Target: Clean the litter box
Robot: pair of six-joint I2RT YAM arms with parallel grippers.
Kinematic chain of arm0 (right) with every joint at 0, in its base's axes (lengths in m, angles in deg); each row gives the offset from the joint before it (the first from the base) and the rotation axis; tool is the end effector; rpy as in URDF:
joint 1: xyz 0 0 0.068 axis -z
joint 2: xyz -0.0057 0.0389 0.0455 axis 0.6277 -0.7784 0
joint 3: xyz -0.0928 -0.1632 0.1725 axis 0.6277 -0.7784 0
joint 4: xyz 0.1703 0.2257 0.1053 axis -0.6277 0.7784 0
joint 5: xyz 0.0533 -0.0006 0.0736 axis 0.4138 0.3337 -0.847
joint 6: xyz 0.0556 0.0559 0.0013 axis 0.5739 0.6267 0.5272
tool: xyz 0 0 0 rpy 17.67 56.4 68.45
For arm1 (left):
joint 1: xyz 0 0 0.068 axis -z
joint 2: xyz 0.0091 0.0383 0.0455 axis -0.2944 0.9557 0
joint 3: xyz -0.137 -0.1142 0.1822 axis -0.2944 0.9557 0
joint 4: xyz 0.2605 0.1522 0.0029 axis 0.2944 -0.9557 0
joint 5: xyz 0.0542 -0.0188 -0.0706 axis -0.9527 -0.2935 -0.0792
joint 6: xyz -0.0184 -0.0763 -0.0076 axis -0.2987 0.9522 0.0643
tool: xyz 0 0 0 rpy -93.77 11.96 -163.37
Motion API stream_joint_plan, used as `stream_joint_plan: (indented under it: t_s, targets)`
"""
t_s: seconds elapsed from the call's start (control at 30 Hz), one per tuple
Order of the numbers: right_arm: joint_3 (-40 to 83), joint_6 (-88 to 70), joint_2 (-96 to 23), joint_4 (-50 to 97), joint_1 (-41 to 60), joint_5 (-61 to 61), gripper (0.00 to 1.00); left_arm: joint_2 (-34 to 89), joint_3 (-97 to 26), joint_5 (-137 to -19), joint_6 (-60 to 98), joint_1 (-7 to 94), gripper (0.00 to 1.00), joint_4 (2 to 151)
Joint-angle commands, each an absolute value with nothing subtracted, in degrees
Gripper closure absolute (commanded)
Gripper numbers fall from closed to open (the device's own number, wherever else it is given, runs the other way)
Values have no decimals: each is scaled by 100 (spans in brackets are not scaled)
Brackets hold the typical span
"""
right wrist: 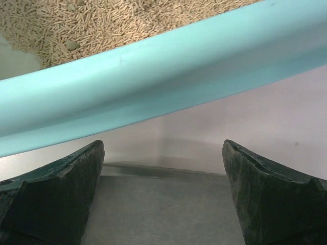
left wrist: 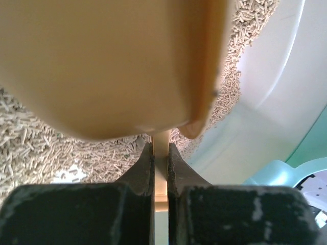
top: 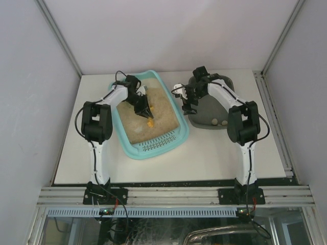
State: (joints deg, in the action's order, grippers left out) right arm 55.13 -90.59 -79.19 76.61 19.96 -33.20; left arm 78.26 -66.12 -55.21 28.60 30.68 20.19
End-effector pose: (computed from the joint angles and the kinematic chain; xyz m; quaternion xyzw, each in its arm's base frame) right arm 0.4547 0.2023 0.1851 -0.7157 0.5844 0.2195 0.3132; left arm 0.4599 -0.1468 0.1239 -0.0342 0.9574 -0.2858 0.0213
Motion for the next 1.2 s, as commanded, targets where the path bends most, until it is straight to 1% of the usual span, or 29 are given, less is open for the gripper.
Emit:
stream_joint_plan:
  t_s: [0.0,0.13,0.3,0.43,0.63,0.87,1.17]
  targets:
    - [5307,-9051,-7496,7500,1999,-3600,2,7357,-5900,-4955,2760,3130,100,3132]
    - [5262,-9003,-7465,7513,2018,-3667,2,7190,-5257,-4441,3086,3135,100,4068]
    - [5252,-8964,-7449,7642,1965,-3799,2,7206,-4866,-3997,3522,3132,100,5169]
    - [5120,-8989,-7357,7603,1920,-3787,2,7108,-4726,-3676,3790,3132,100,5727]
    - [5014,-8956,-7250,7485,1919,-3739,2,6731,-4550,-3708,3784,3121,100,5783]
    - [4846,-8932,-7094,7328,1904,-3591,2,5985,-3873,-3852,3623,3112,100,5890]
    - [4576,-8854,-6765,7281,1865,-3431,2,5554,-3377,-3824,3613,3116,100,5998]
